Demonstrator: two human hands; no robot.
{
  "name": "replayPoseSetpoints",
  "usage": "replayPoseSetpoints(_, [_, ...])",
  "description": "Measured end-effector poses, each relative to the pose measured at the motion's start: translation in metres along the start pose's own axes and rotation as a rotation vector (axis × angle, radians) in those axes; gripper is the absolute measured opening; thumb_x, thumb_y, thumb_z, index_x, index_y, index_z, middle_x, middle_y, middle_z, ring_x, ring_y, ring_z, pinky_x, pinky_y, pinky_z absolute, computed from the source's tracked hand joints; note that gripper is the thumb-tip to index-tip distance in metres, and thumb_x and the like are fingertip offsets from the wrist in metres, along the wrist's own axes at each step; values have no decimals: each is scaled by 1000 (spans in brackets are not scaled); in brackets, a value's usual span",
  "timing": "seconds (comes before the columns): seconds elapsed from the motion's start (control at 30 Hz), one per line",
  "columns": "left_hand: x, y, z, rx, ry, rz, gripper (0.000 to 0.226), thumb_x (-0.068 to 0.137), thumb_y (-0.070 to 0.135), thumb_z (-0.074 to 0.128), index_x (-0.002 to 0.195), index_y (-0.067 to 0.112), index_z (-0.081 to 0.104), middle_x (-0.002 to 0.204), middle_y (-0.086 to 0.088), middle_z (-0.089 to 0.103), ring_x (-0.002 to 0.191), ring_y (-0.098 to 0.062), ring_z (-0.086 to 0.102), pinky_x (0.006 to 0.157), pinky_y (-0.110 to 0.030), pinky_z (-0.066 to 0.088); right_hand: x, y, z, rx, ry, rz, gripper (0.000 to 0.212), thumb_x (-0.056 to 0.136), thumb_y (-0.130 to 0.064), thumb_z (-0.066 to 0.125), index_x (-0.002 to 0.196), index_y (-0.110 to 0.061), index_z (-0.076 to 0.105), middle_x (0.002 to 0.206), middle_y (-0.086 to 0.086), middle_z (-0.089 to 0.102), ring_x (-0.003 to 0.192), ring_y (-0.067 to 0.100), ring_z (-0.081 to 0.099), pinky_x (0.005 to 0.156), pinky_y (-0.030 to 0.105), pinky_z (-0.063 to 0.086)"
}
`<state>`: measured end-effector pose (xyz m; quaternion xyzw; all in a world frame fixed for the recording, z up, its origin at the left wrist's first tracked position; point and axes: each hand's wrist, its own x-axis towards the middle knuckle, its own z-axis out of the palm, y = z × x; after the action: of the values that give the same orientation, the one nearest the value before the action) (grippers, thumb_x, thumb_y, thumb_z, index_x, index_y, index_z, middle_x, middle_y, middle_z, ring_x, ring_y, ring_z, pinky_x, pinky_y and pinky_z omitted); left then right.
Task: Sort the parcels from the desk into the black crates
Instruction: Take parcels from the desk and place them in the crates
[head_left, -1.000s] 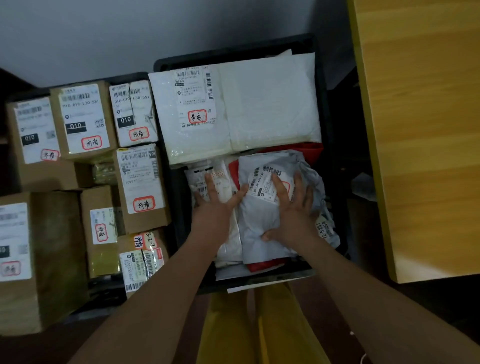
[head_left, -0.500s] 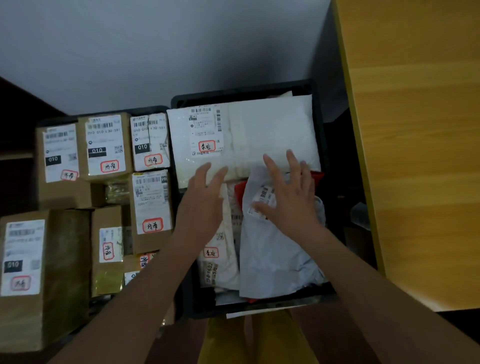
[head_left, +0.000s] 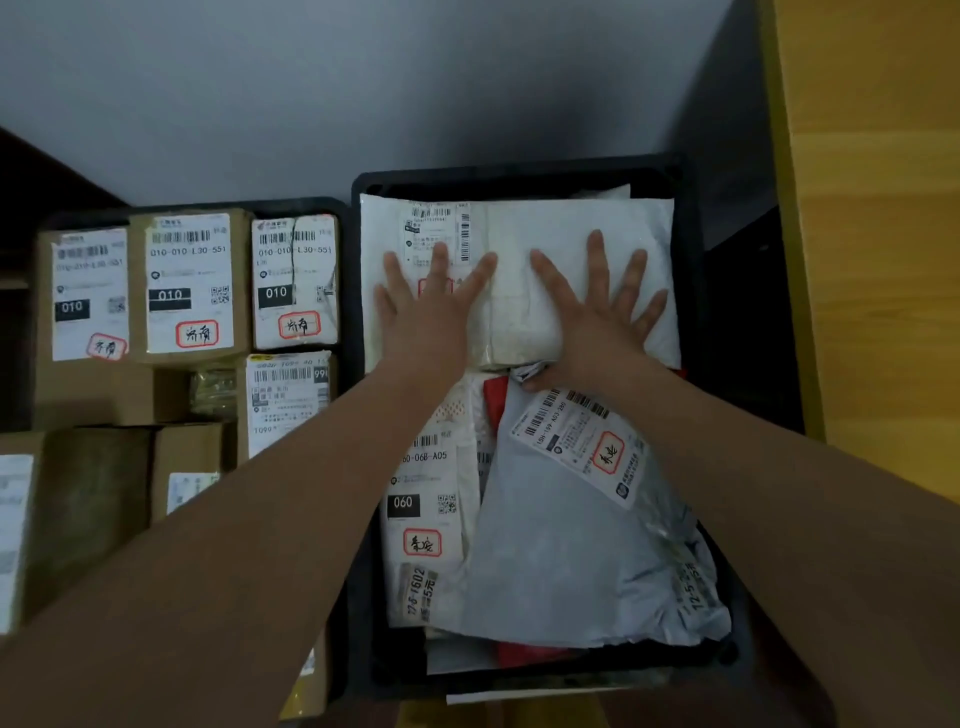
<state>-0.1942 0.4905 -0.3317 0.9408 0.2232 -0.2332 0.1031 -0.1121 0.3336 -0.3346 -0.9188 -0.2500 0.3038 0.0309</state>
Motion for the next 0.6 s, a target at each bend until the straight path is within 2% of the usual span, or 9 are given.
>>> replayPoseSetpoints(0.1, [8,1,1,53,-11,14,101,96,19,61,147,51,-21,164,2,-13,145,-50,-13,116,-53,25,9,4,-1,-6,-27,9,145,52,-59,88,140,-59,-27,149,-1,-48,135,43,-42,108,72,-14])
replayPoseSetpoints(0.17, [16,1,0,60,-56,18,102,95,23,62,147,50,-22,165,2,-12,146,-50,-7,114,-53,28,15,6,-3,-9,-42,16,146,51,-59,89,140,-59,-27,149,-1,-48,135,42,-43,108,72,-15])
replayPoseSetpoints(0.2, [21,0,1,74,-77,37,102,95,27,63,147,48,-22,165,0,-11,146,-50,4,117,-55,23,17,8,-3,-8,-48,16,146,50,-59,89,140,-59,-26,149,-1,-48,135,42,-43,108,72,-15])
replayPoseSetpoints(0.27, [27,-3,0,121,-97,100,104,91,38,65,149,43,-22,164,-9,-10,137,-41,39,120,-57,4,20,9,-3,-6,-55,15,146,49,-59,89,141,-59,-25,150,-1,-47,135,42,-43,107,71,-17])
replayPoseSetpoints(0.33, [31,-6,-2,121,-124,134,109,86,42,69,150,41,-20,164,-14,-9,125,-33,54,120,-56,-4,23,9,-1,-10,-56,15,147,49,-60,89,142,-59,-24,150,-1,-47,135,42,-44,106,71,-18])
replayPoseSetpoints(0.47, [32,-10,-8,116,-159,163,110,86,43,70,151,40,-18,164,-13,-9,132,-36,46,121,-51,-1,26,9,1,-19,-62,16,148,48,-61,89,142,-58,-25,150,0,-48,134,43,-43,106,72,-18])
replayPoseSetpoints(0.6, [24,-11,2,-34,-113,151,108,87,37,70,151,43,-16,164,-8,-12,144,-44,23,122,-51,-2,18,9,6,17,24,3,141,52,-61,87,144,-58,-21,154,0,-42,138,42,-39,108,71,-16])
